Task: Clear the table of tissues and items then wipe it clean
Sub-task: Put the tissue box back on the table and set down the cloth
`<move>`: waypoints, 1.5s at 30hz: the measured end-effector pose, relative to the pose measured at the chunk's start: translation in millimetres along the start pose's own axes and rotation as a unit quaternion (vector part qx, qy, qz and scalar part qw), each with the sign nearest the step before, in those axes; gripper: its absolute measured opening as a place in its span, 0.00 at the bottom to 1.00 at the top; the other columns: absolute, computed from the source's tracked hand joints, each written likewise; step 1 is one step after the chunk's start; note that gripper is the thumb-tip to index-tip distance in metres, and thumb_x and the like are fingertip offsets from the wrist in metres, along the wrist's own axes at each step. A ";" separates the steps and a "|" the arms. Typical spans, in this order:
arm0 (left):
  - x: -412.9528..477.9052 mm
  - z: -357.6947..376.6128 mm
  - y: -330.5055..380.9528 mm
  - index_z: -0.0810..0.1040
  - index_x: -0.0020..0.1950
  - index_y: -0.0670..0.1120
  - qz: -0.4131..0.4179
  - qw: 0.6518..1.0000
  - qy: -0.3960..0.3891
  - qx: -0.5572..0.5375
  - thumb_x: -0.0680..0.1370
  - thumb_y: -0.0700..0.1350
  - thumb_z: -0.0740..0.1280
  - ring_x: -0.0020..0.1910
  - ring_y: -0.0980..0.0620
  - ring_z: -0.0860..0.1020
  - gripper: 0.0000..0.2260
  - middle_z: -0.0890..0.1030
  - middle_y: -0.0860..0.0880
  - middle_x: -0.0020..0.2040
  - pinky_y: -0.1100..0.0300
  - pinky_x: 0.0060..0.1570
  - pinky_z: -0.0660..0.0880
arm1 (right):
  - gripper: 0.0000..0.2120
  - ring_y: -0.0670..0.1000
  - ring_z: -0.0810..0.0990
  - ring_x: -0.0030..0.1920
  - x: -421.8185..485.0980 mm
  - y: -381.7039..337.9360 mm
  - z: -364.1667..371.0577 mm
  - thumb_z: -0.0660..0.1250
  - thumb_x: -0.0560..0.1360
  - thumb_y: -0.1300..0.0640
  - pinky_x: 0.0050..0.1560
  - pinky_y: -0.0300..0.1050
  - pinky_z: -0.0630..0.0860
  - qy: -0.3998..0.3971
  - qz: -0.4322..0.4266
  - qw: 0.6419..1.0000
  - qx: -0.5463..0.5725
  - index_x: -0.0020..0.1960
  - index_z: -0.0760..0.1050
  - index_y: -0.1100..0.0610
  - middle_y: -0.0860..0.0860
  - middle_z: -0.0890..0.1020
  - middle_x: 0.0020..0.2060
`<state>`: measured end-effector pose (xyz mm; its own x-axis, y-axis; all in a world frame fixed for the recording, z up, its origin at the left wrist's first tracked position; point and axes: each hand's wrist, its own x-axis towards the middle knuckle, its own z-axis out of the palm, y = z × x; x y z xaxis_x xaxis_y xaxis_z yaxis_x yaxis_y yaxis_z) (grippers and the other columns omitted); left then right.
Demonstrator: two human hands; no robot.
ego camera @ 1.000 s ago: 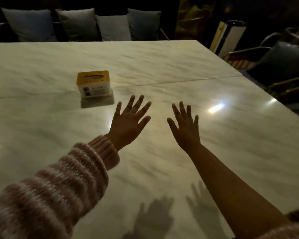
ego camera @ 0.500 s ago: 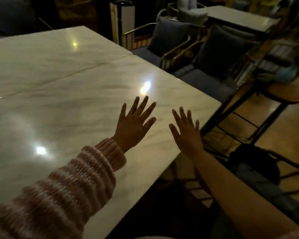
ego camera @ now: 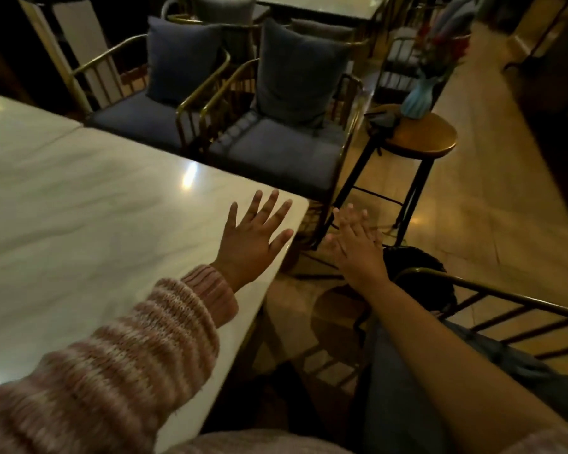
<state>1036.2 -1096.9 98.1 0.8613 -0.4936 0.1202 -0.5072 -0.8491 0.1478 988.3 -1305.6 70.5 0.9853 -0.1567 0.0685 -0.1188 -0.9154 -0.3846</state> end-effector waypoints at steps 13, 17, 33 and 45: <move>282.0 37.9 65.5 0.39 0.75 0.59 0.106 0.992 -0.051 -0.036 0.79 0.61 0.41 0.74 0.56 0.36 0.25 0.39 0.56 0.76 0.46 0.71 0.36 | 0.29 0.50 0.38 0.76 191.5 152.5 -45.1 0.52 0.80 0.42 0.73 0.57 0.41 0.029 0.125 0.991 0.038 0.77 0.44 0.46 0.47 0.43 0.77; 377.0 64.1 97.9 0.38 0.74 0.60 0.129 0.990 -0.043 -0.036 0.71 0.66 0.32 0.72 0.57 0.34 0.31 0.36 0.59 0.73 0.46 0.71 0.36 | 0.31 0.50 0.39 0.76 259.4 221.8 -65.3 0.52 0.80 0.41 0.73 0.56 0.43 0.032 0.141 0.988 0.051 0.77 0.44 0.47 0.48 0.44 0.77; 682.0 141.1 153.3 0.36 0.74 0.61 0.115 0.988 -0.087 -0.058 0.78 0.66 0.40 0.71 0.57 0.33 0.27 0.34 0.59 0.73 0.50 0.69 0.33 | 0.40 0.53 0.45 0.77 546.3 400.8 -98.3 0.64 0.75 0.42 0.73 0.51 0.53 0.090 0.230 0.942 0.226 0.77 0.45 0.50 0.51 0.50 0.77; 777.9 210.0 143.0 0.34 0.72 0.61 0.122 0.982 -0.127 -0.068 0.69 0.67 0.30 0.71 0.55 0.32 0.32 0.33 0.60 0.72 0.49 0.70 0.35 | 0.51 0.54 0.70 0.67 719.7 453.0 -64.1 0.81 0.55 0.45 0.65 0.57 0.71 0.211 0.257 0.862 0.382 0.70 0.59 0.56 0.54 0.71 0.66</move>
<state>1639.8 -1641.8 6.6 0.6840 -0.7254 -0.0770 -0.6844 -0.6748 0.2761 1635.7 -1856.8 4.5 0.6753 -0.7371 -0.0260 -0.2523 -0.1977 -0.9472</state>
